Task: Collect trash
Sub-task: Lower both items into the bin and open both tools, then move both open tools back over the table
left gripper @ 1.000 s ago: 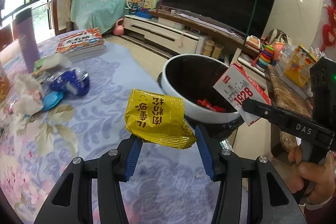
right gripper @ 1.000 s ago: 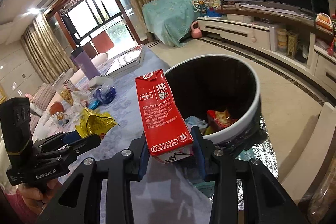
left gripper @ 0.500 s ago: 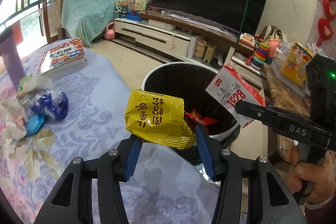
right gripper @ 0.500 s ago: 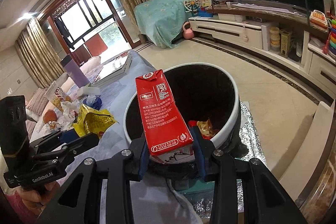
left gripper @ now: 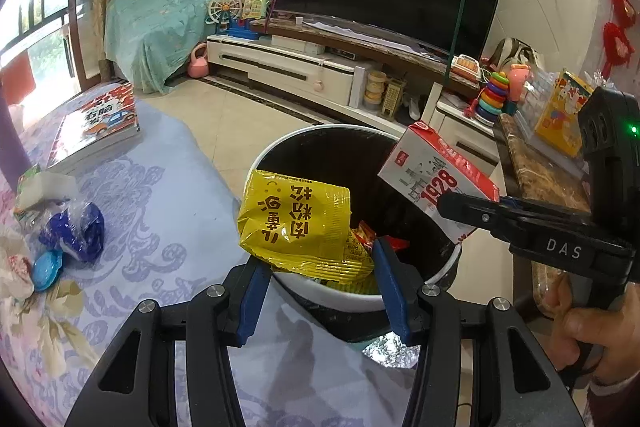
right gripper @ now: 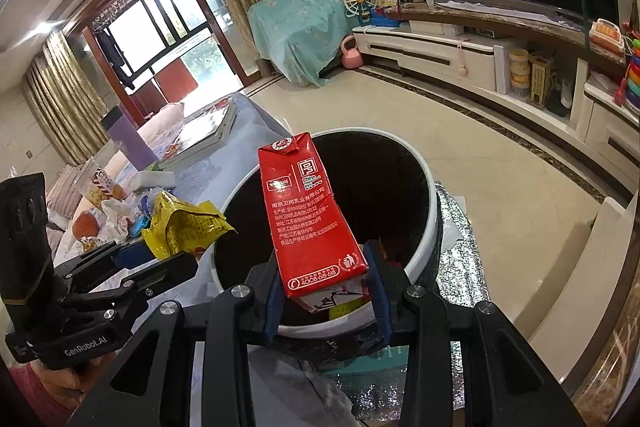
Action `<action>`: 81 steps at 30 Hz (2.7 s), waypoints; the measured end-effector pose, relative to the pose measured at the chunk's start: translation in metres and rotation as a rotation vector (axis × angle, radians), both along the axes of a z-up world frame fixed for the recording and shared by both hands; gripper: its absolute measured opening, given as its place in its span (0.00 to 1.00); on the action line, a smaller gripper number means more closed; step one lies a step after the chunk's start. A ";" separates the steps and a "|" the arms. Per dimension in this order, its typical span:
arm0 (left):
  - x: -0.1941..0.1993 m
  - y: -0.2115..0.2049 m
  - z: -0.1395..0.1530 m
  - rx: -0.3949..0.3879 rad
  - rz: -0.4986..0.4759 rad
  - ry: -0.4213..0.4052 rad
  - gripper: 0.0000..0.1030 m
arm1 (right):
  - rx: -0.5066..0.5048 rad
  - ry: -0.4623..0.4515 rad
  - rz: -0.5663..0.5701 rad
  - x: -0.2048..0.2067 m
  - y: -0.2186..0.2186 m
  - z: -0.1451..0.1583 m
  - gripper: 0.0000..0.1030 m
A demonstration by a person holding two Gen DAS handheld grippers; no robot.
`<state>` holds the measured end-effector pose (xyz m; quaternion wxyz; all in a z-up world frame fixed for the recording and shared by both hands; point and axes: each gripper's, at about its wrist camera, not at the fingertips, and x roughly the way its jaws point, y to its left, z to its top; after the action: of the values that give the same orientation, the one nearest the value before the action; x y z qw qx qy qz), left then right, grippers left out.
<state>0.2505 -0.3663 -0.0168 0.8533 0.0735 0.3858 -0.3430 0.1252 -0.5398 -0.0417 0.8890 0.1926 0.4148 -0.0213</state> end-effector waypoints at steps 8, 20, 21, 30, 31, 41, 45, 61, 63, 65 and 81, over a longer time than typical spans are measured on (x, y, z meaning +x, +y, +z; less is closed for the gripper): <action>0.012 -0.010 -0.005 0.010 -0.002 0.022 0.48 | 0.004 0.027 0.000 0.009 -0.009 -0.004 0.36; 0.014 -0.022 -0.006 0.026 -0.022 0.009 0.49 | 0.000 0.055 0.002 0.021 -0.016 -0.005 0.36; 0.015 -0.023 -0.007 0.028 -0.022 0.010 0.49 | -0.002 0.055 0.002 0.021 -0.017 -0.004 0.36; 0.018 -0.026 -0.008 0.018 -0.048 0.030 0.55 | 0.015 0.063 -0.022 0.026 -0.026 -0.004 0.41; 0.017 -0.025 -0.008 0.017 -0.043 0.032 0.59 | 0.018 0.063 -0.028 0.027 -0.027 -0.004 0.43; 0.010 0.009 -0.006 -0.026 0.027 0.061 0.72 | 0.068 -0.011 -0.077 0.010 -0.022 0.006 0.65; -0.001 0.035 -0.007 -0.051 0.063 0.072 0.72 | 0.083 -0.041 -0.080 0.000 -0.010 0.010 0.68; -0.047 0.185 -0.024 -0.057 0.332 0.101 0.72 | 0.111 -0.043 0.074 0.009 0.098 0.004 0.86; -0.051 0.200 -0.022 -0.056 0.365 0.098 0.72 | 0.112 -0.038 0.106 0.013 0.114 0.002 0.87; -0.052 0.214 -0.020 -0.058 0.400 0.100 0.72 | 0.108 -0.029 0.138 0.019 0.131 0.000 0.87; -0.054 0.292 -0.021 -0.063 0.588 0.127 0.72 | 0.119 0.005 0.287 0.047 0.215 -0.027 0.87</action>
<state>0.1968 -0.0742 -0.0376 0.8920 -0.0893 0.4323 -0.0970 0.1723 -0.3244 -0.0685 0.8689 0.1835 0.4409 0.1300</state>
